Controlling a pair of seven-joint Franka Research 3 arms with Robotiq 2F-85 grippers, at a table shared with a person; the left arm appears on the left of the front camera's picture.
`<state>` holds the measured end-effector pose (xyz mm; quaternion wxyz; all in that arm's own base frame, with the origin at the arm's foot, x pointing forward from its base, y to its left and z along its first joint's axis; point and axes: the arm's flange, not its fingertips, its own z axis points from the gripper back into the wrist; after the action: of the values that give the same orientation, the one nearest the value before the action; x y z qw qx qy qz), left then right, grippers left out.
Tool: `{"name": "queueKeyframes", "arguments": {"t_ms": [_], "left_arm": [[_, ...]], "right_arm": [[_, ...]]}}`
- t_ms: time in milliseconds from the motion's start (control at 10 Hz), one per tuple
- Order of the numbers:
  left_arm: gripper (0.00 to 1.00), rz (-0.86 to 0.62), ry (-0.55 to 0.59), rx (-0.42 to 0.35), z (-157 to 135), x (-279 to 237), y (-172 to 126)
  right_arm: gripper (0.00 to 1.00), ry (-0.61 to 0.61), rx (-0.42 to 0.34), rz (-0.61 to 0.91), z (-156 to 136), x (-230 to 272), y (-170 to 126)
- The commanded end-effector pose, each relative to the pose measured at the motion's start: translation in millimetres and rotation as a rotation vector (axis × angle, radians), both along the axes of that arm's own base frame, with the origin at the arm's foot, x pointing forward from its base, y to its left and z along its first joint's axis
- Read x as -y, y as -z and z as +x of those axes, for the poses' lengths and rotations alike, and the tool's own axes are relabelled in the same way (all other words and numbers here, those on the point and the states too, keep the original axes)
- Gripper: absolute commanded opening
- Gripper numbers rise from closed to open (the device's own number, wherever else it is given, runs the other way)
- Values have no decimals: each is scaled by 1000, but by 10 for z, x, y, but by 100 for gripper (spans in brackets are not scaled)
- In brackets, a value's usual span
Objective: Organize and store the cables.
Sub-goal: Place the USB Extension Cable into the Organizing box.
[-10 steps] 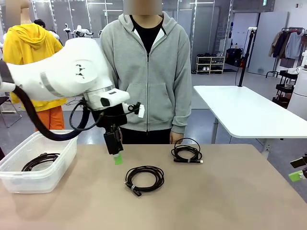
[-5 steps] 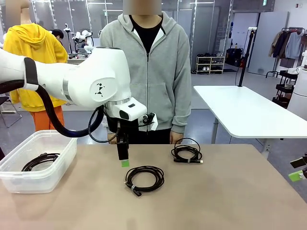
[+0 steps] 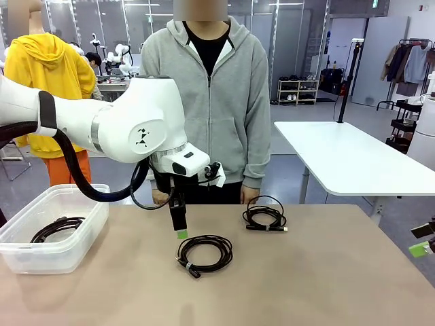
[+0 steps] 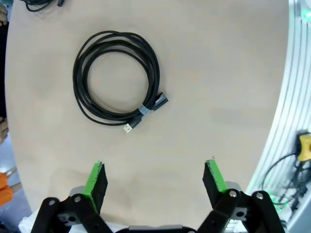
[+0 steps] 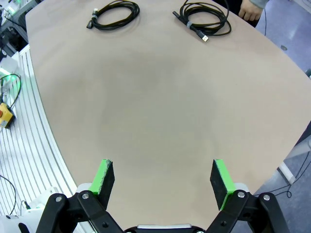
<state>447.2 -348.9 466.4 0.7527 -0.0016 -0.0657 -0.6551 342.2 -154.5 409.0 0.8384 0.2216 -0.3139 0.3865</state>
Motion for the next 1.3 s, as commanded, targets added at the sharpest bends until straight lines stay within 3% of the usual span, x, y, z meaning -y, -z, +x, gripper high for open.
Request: {"name": "queueKeyframes", "arguments": {"t_ms": [0,300,600,700,1000,1200], "left_arm": [[100,1,-4,5,12,-1,-22],[100,-1,-1,1,4,-1,-8],[100,15,-696,-33,-38,80,220],[100,56,-856,37,-118,81,209],[100,65,-1225,-25,-236,59,401],[100,26,-1399,-48,-310,68,444]], "right_arm": [[100,15,-12,19,-1,-22,-27],[100,15,-12,19,-1,-22,-27],[100,15,-12,19,-1,-22,-27],[100,15,-12,19,-1,-22,-27],[100,15,-12,19,-1,-22,-27],[100,15,-12,19,-1,-22,-27]]}}
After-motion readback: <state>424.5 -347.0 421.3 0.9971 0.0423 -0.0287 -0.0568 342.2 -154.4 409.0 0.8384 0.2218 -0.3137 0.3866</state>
